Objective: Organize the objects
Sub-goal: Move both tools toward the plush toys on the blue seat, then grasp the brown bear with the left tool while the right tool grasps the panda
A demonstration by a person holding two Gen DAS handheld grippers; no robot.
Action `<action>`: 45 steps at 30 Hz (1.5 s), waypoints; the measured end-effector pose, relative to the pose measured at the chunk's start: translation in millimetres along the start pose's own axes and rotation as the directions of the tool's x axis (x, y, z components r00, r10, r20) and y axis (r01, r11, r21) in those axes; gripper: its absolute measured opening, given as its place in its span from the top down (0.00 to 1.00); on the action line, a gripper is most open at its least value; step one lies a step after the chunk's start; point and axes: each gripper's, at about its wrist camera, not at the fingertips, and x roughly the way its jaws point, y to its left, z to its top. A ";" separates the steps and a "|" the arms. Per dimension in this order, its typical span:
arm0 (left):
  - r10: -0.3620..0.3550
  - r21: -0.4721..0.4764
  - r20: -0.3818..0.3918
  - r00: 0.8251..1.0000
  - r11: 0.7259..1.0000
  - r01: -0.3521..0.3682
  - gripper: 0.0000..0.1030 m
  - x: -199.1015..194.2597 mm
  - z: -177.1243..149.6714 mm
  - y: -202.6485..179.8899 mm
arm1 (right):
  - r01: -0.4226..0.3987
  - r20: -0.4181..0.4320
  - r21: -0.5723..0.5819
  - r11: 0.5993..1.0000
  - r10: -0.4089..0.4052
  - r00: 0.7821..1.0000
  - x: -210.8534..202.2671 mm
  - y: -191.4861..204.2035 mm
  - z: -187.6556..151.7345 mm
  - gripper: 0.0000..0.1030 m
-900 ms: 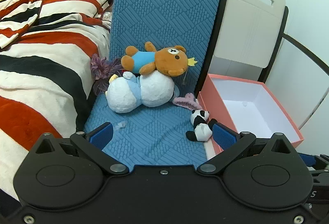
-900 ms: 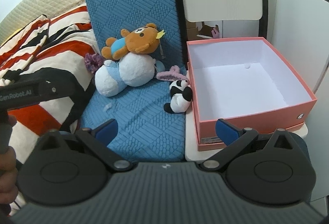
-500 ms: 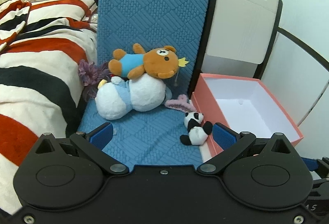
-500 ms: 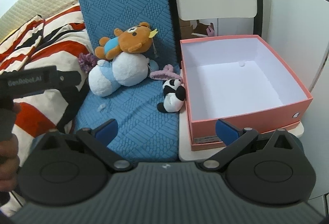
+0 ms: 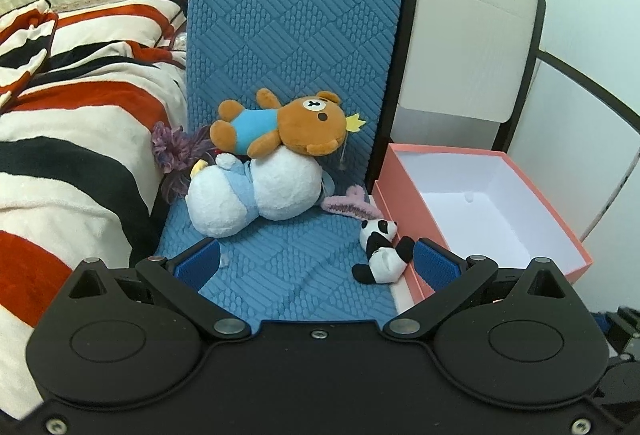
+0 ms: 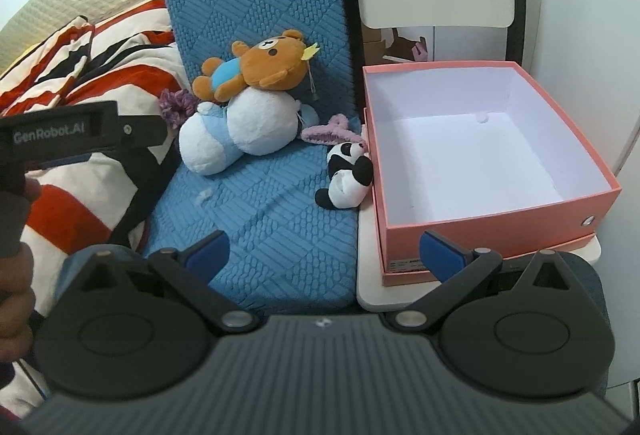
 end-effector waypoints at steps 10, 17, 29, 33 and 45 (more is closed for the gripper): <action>0.044 -0.051 0.007 0.999 0.998 -0.043 0.00 -8.3 -6.5 4.5 | -0.033 -0.004 -0.010 0.999 0.033 0.999 0.0 -0.9 -3.9 0.00; 0.054 -0.068 0.017 0.998 0.996 -0.052 0.00 -12.4 -5.7 5.6 | -0.065 0.021 -0.015 0.998 0.066 0.998 -1.0 -1.3 -1.8 0.00; 0.181 -0.185 0.052 0.982 0.968 -0.169 0.00 16.3 3.0 13.2 | -0.102 0.020 -0.040 0.994 0.103 0.995 23.6 4.9 3.5 0.04; 0.173 -0.191 0.044 0.984 0.968 -0.162 0.00 33.0 7.3 19.5 | -0.090 0.036 -0.074 0.993 0.093 0.995 31.3 9.0 3.5 0.04; 0.186 -0.277 0.010 0.982 0.945 -0.177 0.01 98.9 27.9 55.1 | -0.082 0.101 -0.203 0.976 0.104 0.989 82.5 18.8 21.1 0.04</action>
